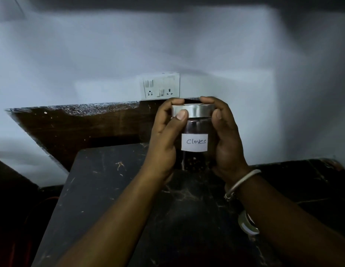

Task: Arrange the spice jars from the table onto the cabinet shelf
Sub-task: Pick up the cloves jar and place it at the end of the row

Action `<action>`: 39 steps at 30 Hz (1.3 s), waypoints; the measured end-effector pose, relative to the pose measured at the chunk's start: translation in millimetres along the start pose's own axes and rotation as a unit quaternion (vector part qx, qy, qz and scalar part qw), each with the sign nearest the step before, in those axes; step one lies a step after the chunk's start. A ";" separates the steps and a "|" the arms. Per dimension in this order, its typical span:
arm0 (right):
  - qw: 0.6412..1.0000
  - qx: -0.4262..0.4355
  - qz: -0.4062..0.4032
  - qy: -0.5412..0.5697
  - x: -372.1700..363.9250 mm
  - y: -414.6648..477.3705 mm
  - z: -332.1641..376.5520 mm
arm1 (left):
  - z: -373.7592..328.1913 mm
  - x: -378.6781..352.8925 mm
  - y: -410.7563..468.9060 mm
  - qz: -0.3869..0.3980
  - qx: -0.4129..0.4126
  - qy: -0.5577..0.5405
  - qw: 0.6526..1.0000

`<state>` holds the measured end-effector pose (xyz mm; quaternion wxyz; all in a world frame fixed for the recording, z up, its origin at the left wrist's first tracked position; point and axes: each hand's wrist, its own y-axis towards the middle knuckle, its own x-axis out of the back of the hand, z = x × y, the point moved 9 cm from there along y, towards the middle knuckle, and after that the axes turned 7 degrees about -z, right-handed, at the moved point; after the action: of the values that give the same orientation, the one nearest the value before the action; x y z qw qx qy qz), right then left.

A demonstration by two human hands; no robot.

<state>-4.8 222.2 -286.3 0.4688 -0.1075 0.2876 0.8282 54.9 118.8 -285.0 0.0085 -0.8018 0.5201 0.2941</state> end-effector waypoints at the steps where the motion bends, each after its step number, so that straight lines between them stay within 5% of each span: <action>1: 1.000 0.001 -0.006 0.010 -2.5 -1.2 3.0 | -1.1 -1.8 -2.1 0.000 0.006 -0.010 1.000; 14: 0.996 -0.001 -0.078 0.036 -6.9 -5.0 16.2 | -8.5 -11.6 -5.9 -0.013 0.045 -0.053 0.998; 39: 0.996 -0.016 -0.083 0.025 -7.4 -1.9 20.6 | -12.2 -15.8 -1.4 -0.017 0.056 -0.022 0.998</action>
<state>2.7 229.6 -267.0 0.5266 -0.1589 0.2758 0.7883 57.2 128.6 -267.7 0.0702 -0.8021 0.5218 0.2817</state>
